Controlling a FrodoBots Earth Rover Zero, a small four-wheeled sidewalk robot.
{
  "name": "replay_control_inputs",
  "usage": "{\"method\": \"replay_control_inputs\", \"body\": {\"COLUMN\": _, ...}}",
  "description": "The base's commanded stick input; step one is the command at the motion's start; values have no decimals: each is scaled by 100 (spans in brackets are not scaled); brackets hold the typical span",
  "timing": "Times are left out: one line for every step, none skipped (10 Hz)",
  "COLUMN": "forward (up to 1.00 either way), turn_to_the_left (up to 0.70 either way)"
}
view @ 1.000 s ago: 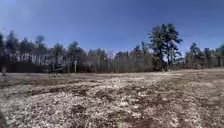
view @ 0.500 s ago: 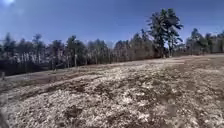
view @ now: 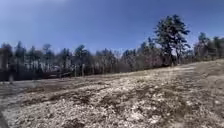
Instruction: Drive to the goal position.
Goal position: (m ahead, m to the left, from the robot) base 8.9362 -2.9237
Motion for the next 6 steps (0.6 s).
{"method": "replay_control_inputs", "body": {"forward": 70, "turn_to_the_left": 0}}
{"method": "replay_control_inputs", "body": {"forward": 70, "turn_to_the_left": 0}}
{"method": "replay_control_inputs", "body": {"forward": 70, "turn_to_the_left": 0}}
{"method": "replay_control_inputs", "body": {"forward": 70, "turn_to_the_left": 0}}
{"method": "replay_control_inputs", "body": {"forward": 70, "turn_to_the_left": 0}}
{"method": "replay_control_inputs", "body": {"forward": 70, "turn_to_the_left": 0}}
